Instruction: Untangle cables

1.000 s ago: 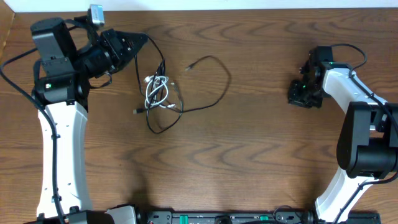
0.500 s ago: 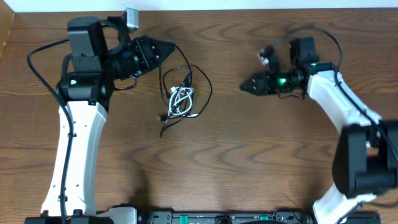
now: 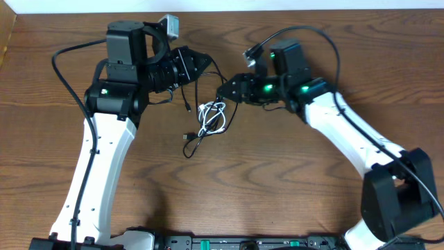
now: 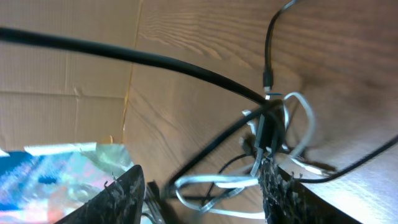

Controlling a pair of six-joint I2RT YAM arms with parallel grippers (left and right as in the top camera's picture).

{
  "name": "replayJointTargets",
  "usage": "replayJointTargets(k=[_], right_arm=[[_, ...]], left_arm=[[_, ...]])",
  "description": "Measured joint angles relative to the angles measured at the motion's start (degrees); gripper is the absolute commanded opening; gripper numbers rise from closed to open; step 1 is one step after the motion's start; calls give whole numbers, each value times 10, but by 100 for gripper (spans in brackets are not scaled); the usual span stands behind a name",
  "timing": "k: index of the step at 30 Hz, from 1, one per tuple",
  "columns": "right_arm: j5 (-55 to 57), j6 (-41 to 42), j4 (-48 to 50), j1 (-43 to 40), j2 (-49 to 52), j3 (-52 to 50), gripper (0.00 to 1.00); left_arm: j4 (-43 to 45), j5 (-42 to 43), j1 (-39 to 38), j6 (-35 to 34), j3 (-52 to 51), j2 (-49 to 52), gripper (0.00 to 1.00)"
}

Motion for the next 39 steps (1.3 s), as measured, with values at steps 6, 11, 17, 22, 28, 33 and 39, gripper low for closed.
replayJointTargets(k=[6, 11, 17, 22, 28, 33, 39], right_arm=[[17, 57, 46, 15, 20, 0, 44], [47, 78, 41, 30, 25, 0, 6], [87, 42, -78, 35, 25, 0, 1], [155, -21, -205, -6, 26, -1, 1], [251, -103, -278, -139, 27, -1, 1], [284, -134, -276, -208, 27, -5, 1], [308, -163, -278, -296, 31, -26, 1]], left_arm=[[0, -9, -12, 0, 0, 0, 7], [0, -11, -25, 1, 0, 0, 7], [-1, -12, -25, 1, 0, 0, 7], [-1, -13, -21, 2, 0, 0, 7], [26, -20, 24, 1, 0, 0, 7], [87, -4, 51, -21, 0, -2, 8], [113, 6, 106, -43, 0, -36, 8]])
